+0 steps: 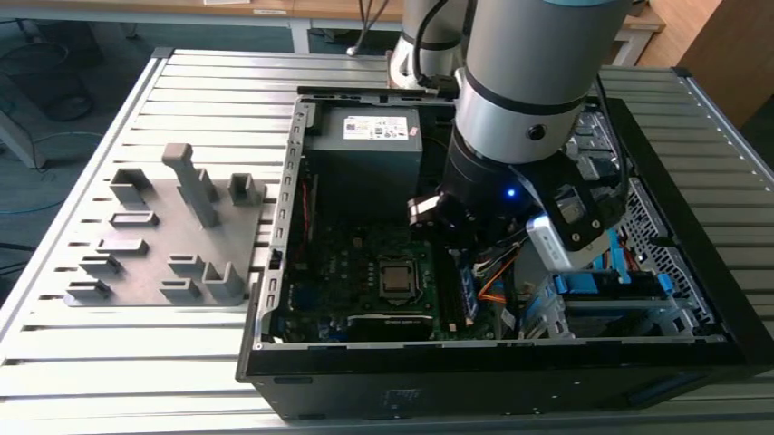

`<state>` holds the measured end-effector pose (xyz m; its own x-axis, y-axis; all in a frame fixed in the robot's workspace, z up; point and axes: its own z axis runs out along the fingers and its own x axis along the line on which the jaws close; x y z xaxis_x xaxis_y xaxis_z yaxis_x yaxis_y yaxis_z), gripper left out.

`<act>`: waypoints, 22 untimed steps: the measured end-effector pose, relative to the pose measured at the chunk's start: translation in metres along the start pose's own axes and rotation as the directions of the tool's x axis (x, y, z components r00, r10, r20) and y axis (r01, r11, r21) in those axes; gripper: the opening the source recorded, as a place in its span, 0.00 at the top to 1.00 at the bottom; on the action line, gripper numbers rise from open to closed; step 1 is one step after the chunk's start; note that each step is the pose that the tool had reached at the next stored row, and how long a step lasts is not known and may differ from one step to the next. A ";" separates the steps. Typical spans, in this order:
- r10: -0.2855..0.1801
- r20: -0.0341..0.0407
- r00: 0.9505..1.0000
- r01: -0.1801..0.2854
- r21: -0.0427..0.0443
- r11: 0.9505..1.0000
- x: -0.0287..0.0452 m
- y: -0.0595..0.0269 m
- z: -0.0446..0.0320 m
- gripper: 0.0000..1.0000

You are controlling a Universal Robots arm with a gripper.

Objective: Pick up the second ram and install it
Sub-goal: 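Insert the second ram into the second slot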

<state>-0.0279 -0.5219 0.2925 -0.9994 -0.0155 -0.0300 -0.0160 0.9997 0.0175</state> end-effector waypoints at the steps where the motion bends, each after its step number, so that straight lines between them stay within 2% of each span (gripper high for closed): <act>1: 0.007 0.000 1.000 -0.007 -0.004 1.000 0.0000 0.0000 0.0001 0.86; 4: 0.024 0.000 1.000 -0.024 -0.019 1.000 0.0001 0.0000 0.0005 0.86; 5: 0.024 0.000 1.000 -0.024 -0.020 1.000 0.0001 0.0001 0.0006 0.86; 14: 0.021 0.000 1.000 -0.021 -0.020 1.000 0.0001 0.0000 0.0007 0.86; 18: -0.030 -0.001 1.000 0.030 -0.022 0.999 0.0001 0.0000 0.0011 0.86; 22: -0.036 -0.001 0.999 0.036 -0.022 0.999 0.0001 0.0000 0.0011 0.86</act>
<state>-0.0279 -0.5219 0.2914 -0.9982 -0.0512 -0.0298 -0.0523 0.9979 0.0381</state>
